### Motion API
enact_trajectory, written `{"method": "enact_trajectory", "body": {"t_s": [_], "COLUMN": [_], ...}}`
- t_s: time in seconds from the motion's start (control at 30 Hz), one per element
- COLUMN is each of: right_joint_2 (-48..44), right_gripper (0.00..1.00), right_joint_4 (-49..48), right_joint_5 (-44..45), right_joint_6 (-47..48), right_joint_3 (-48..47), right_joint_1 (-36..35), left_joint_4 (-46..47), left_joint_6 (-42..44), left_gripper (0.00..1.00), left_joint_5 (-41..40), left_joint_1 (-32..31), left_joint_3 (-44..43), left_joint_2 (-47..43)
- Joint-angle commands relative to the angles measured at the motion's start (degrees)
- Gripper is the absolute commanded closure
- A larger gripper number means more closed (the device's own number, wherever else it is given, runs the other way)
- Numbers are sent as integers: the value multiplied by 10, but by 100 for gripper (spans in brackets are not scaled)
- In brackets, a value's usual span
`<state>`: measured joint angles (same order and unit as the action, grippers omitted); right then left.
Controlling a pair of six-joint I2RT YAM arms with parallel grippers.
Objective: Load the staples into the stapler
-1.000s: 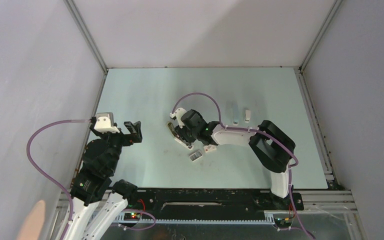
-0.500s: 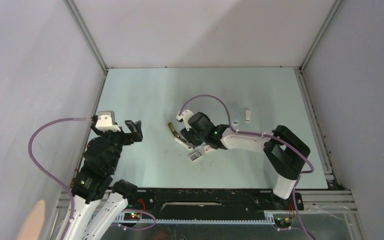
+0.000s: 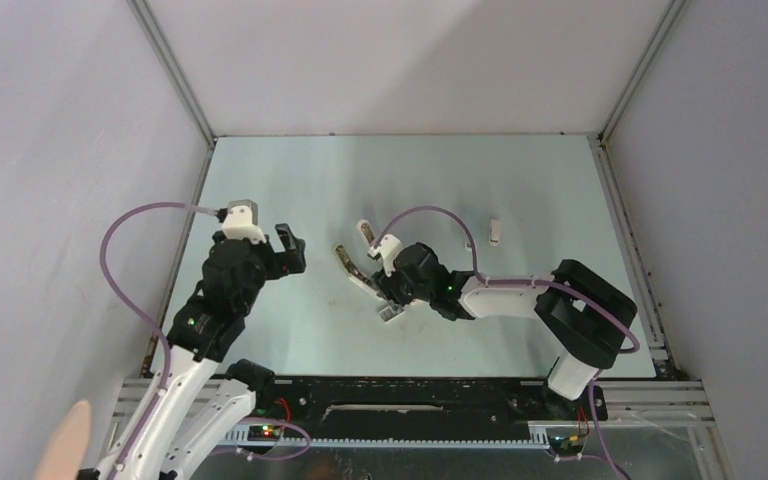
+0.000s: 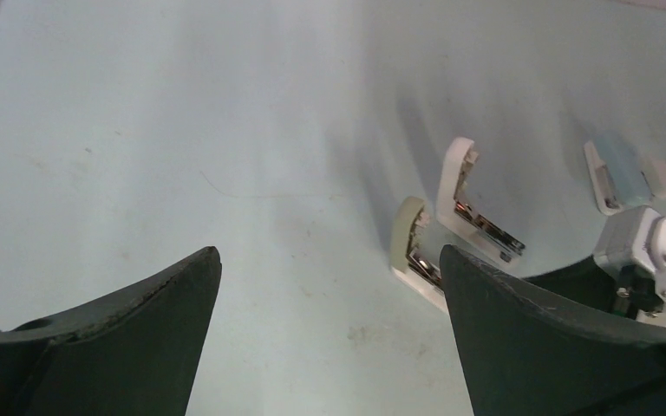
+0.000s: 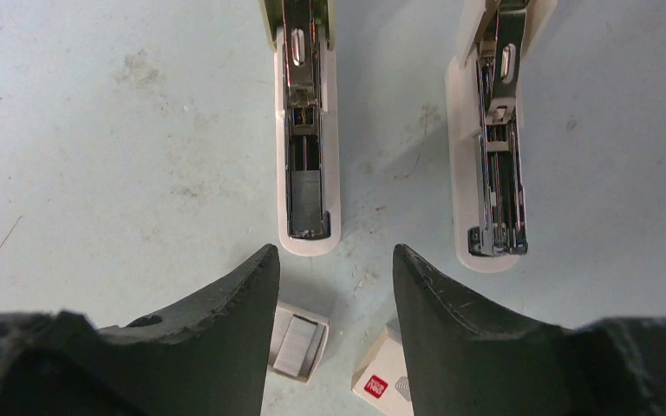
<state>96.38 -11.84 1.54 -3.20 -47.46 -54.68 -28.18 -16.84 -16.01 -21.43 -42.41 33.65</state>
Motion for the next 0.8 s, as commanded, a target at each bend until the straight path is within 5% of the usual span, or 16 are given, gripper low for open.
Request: {"method": "enact_trajectory", "body": {"t_s": [0.0,0.33,0.77], "right_joint_2": [19,65,80], "right_gripper": [47,50,83], "right_joint_4": [-106,-178,-210], "right_joint_5": [4,10,4], "right_joint_6": [14,17,24], "right_joint_3": [9,27,43], "right_joint_1": [-4,-5,-2], "left_joint_4": [17,93,196], "left_joint_6": [-78,-169,-208], "left_gripper": [0,0,20], "left_joint_5": [52,81,205], "left_joint_1": [4,5,51], "left_joint_3": [-18,4,-2], "left_joint_2": [38,156,311]}}
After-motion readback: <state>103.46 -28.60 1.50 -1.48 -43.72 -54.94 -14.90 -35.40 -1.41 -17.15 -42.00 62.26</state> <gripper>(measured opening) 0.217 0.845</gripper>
